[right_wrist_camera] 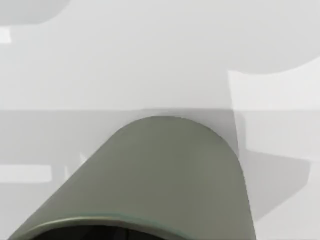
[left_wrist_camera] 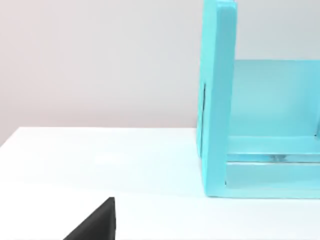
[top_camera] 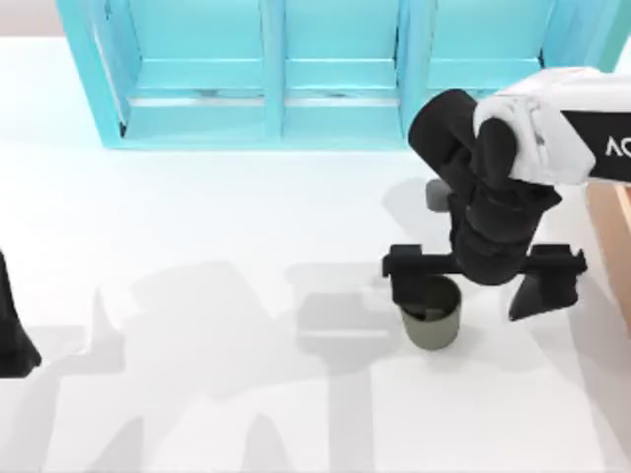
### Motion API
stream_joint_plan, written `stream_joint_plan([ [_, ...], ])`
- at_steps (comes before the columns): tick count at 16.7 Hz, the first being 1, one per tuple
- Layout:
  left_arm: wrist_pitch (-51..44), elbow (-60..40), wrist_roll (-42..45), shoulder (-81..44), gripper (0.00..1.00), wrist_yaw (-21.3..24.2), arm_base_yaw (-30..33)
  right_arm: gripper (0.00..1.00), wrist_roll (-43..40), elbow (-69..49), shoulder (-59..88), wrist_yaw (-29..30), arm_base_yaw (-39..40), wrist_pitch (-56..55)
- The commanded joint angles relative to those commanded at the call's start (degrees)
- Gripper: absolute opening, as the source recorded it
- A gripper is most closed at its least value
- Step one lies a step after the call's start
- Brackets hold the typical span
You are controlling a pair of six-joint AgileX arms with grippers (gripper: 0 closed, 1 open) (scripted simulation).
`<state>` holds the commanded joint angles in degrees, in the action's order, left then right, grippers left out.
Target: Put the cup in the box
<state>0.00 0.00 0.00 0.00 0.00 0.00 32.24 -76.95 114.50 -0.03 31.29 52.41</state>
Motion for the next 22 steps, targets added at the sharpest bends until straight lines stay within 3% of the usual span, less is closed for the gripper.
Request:
stream_joint_plan([
  [10,0.00,0.00,0.00,0.00,1.00,0.00,0.00,0.02,0.00,0.00,0.00,0.00,0.00,0.00],
  [22,0.00,0.00,0.00,0.00,1.00,0.00,0.00,0.00,-1.03,-0.76,-0.46,0.24,0.12,0.93],
])
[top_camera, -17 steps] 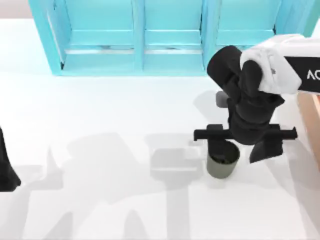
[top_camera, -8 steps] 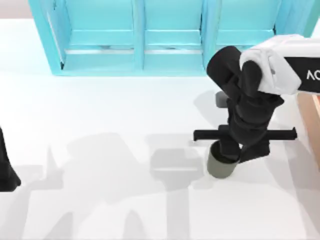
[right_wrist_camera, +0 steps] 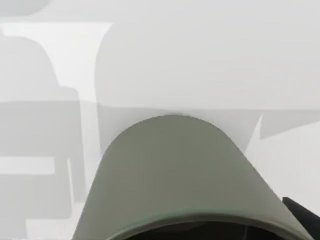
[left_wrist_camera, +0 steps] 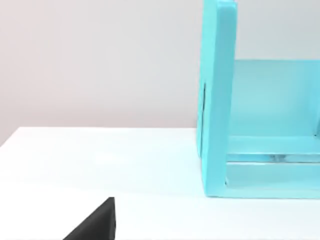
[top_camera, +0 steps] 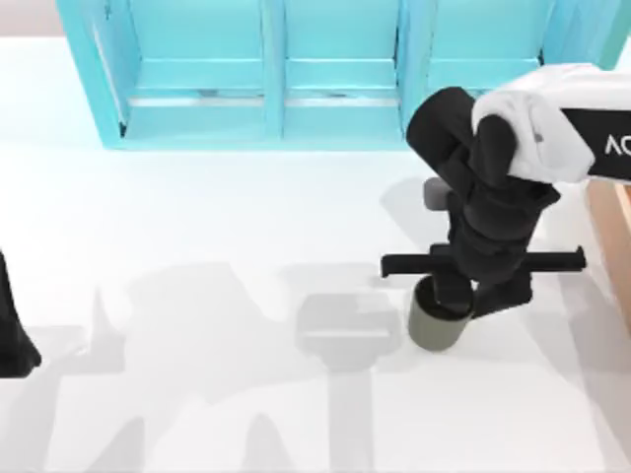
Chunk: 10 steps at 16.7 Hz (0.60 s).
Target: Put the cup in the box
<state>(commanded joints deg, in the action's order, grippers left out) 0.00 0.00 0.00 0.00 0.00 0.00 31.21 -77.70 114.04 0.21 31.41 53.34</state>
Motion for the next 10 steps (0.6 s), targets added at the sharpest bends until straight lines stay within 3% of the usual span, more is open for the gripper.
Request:
stream_joint_plan([
  [5,0.00,0.00,0.00,0.00,1.00,0.00,0.00,0.00,-9.17,-5.29,-3.16,1.07,-8.19,6.31],
  [10,0.00,0.00,0.00,0.00,1.00,0.00,0.00,0.00,-30.04,-12.13,-8.27,1.83,-30.12,15.57],
])
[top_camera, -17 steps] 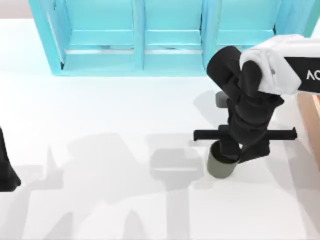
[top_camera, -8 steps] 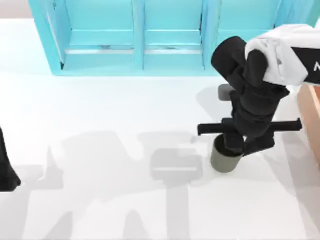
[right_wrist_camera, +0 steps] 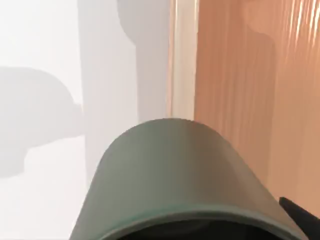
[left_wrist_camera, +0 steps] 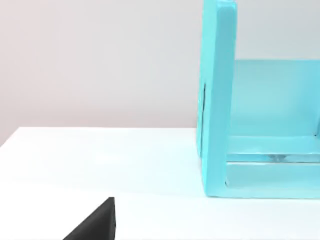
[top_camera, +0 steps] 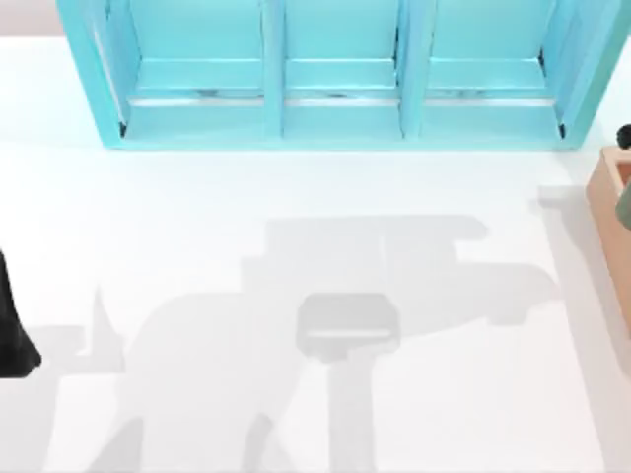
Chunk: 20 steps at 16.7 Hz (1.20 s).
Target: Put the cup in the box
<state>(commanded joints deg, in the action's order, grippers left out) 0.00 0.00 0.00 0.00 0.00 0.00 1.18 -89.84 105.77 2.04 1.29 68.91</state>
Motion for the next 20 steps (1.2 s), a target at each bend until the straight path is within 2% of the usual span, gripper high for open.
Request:
stream_joint_plan([
  [4,0.00,0.00,0.00,0.00,1.00,0.00,0.00,0.00,-15.39,-2.61,-2.21,0.45,-16.09,6.80],
  [7,0.00,0.00,0.00,0.00,1.00,0.00,0.00,0.00,-21.12,-3.78,-3.28,0.54,-21.96,9.91],
  [14,0.00,0.00,0.00,0.00,1.00,0.00,0.00,0.00,-21.81,-2.83,-3.20,0.62,-22.57,9.33],
  [20,0.00,0.00,0.00,0.00,1.00,0.00,0.00,0.00,-20.93,8.48,-3.25,0.60,-21.78,-2.14],
])
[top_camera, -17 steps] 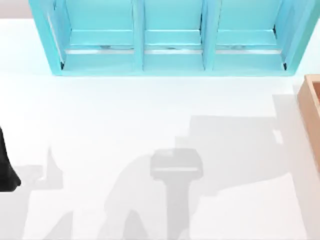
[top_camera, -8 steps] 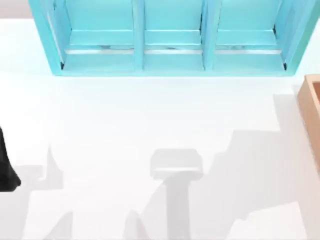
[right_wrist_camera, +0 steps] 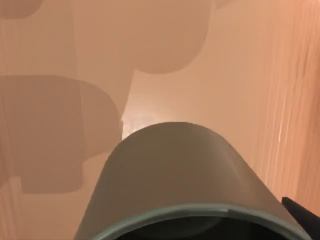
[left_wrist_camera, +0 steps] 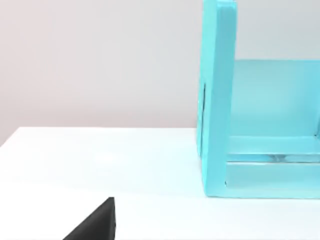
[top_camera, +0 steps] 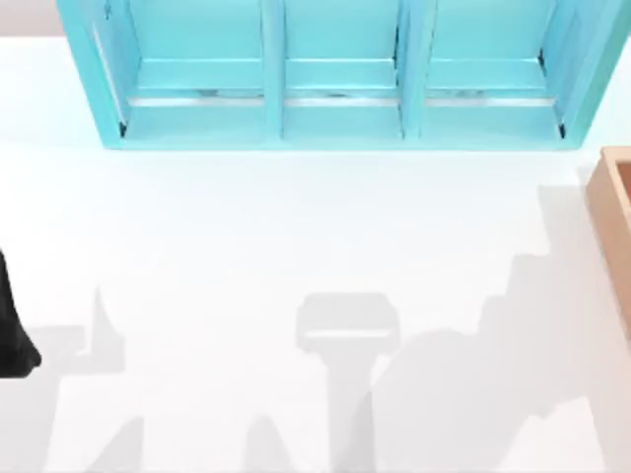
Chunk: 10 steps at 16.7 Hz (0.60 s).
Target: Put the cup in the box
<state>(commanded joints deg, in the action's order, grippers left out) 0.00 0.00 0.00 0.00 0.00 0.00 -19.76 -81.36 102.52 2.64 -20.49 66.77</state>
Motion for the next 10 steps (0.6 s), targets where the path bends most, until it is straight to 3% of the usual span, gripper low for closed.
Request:
stream_joint_plan([
  [6,0.00,0.00,0.00,0.00,1.00,0.00,0.00,0.00,0.18,2.00,0.00,0.00,0.17,-2.02],
  [10,0.00,0.00,0.00,0.00,1.00,0.00,0.00,0.30,0.18,2.00,0.00,0.00,0.17,-2.02],
])
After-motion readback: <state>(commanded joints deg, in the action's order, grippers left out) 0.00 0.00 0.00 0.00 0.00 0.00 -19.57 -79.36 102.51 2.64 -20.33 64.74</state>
